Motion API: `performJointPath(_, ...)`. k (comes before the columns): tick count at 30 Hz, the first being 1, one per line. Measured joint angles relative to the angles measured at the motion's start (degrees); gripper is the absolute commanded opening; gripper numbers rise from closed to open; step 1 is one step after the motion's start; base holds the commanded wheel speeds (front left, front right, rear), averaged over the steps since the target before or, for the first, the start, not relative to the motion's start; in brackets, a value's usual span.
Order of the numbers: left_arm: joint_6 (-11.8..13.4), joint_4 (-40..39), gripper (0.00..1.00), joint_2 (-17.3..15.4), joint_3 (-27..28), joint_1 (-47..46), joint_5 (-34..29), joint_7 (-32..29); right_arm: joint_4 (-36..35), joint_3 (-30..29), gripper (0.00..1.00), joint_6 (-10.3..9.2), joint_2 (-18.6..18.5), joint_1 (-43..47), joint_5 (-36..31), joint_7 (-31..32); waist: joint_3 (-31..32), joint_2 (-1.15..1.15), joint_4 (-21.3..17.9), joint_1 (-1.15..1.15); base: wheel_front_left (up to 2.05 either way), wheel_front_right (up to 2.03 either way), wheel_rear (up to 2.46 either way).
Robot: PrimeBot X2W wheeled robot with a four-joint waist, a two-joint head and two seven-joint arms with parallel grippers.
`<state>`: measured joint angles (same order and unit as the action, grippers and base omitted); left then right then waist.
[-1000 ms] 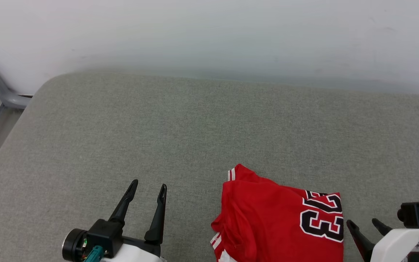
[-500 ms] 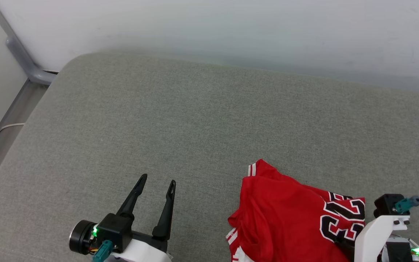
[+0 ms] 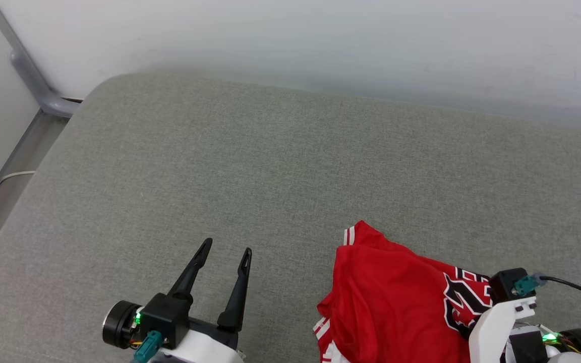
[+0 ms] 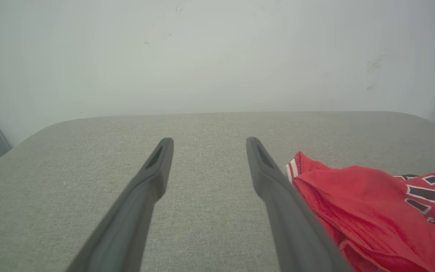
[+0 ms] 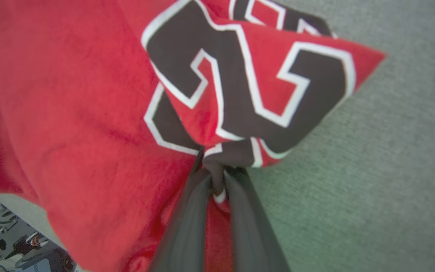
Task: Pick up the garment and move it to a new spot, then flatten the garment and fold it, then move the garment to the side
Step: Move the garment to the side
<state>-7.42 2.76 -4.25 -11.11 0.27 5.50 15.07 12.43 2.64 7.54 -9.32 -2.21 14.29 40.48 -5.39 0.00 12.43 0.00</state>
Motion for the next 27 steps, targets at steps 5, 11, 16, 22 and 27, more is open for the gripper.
performJointPath(5, 0.0, -0.12, 1.0, -0.23, -0.45, 0.02, 0.85, 0.01, -1.87, 5.38, 0.0, 0.04, -5.89, -2.4, -2.2, -1.14, -0.07, 0.0, -1.81, 0.0, 0.0, 0.0, 0.0)
performJointPath(11, 0.0, -1.25, 1.0, -0.59, -1.48, -1.74, 0.99, 0.0, -6.41, 12.76, 0.0, 0.0, -18.04, -9.98, -3.2, 0.27, -2.77, 0.0, -5.51, 0.0, 0.0, 0.0, 0.0)
performJointPath(16, 0.0, -2.33, 1.0, -1.26, -3.98, -6.32, 0.7, 0.0, -6.95, 15.62, 0.0, 0.0, -28.87, -16.56, -3.56, -0.99, -7.52, 0.0, -8.53, 0.01, 0.0, 0.0, 0.0)
performJointPath(22, 0.0, -4.9, 1.0, -2.66, -7.39, -11.17, -0.19, 0.0, -2.67, 15.99, 0.0, 0.0, -39.4, -23.15, -3.79, -5.77, -13.72, 0.0, -12.7, 0.01, 0.0, 0.0, 0.0)
performJointPath(27, -0.08, -8.09, 1.0, -4.72, -8.88, -13.71, -0.75, 0.0, 4.15, 14.64, 0.0, 0.0, -44.69, -26.89, -3.78, -11.61, -18.83, 0.0, -15.54, 0.01, 0.0, 0.0, 0.0)
